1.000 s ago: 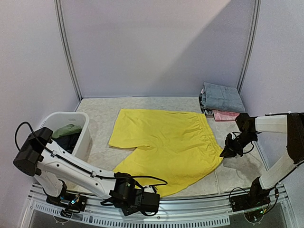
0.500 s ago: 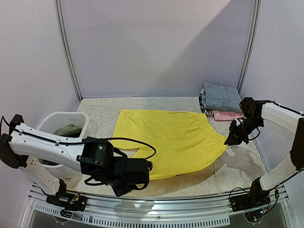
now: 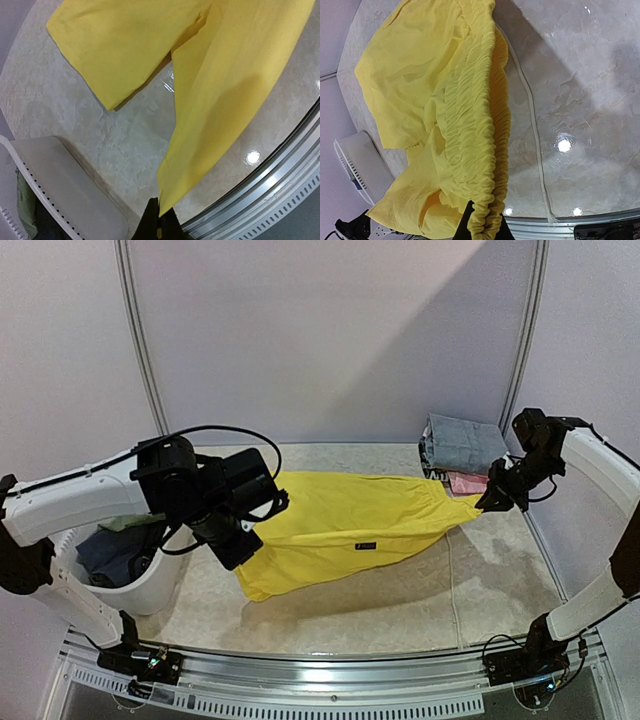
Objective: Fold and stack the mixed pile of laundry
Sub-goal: Fold the flattened shorts at the center of the board.
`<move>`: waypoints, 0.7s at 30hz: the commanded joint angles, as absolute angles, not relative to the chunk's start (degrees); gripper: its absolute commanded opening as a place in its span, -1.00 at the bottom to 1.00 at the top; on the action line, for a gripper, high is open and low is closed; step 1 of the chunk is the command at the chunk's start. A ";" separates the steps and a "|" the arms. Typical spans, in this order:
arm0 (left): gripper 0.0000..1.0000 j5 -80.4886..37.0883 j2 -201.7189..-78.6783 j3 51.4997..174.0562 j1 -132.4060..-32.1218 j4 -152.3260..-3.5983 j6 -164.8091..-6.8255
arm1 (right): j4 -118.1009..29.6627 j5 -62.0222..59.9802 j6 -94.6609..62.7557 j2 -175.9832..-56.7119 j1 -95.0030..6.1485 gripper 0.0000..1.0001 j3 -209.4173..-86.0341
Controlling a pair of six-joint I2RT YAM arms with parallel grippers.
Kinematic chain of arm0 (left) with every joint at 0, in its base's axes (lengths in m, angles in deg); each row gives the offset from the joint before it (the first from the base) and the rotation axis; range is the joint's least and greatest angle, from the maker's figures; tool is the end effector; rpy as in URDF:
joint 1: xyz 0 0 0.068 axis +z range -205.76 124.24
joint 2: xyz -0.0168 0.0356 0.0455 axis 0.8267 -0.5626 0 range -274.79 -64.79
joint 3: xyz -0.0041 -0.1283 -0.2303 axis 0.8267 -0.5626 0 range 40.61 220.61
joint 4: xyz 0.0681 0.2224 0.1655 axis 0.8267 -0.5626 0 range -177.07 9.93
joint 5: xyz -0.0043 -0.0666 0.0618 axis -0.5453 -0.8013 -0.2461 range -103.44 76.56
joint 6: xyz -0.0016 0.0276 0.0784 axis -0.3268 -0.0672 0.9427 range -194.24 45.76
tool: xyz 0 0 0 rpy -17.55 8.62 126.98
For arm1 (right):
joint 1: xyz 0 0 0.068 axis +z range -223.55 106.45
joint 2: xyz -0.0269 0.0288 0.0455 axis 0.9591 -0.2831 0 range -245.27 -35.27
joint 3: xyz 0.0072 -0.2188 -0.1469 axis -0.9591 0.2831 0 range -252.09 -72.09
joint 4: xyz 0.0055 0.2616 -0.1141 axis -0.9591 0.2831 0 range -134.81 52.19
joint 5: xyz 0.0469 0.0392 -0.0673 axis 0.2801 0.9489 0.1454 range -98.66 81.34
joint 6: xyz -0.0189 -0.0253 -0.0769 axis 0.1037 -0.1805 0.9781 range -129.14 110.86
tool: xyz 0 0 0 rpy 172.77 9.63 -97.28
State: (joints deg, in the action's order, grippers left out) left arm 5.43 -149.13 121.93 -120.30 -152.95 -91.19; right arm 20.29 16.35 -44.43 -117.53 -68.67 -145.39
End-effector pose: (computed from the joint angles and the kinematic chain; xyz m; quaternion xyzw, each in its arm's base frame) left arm 0.1514 -0.2633 0.2740 0.3765 0.9039 0.0442 0.1979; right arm 0.2970 0.0562 0.2484 0.2246 0.9409 0.2479 0.0535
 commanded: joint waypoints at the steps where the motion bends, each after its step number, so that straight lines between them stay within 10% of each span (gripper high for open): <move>1: -1.00 5.13 -149.12 126.03 -114.55 -155.56 -85.10 | 22.00 16.67 -47.24 -120.44 -68.63 -1.00 -149.72; 21: -1.00 1.00 -165.87 144.59 -93.03 -151.34 -69.13 | 23.38 12.69 -48.30 -140.24 -68.71 -1.00 -171.73</move>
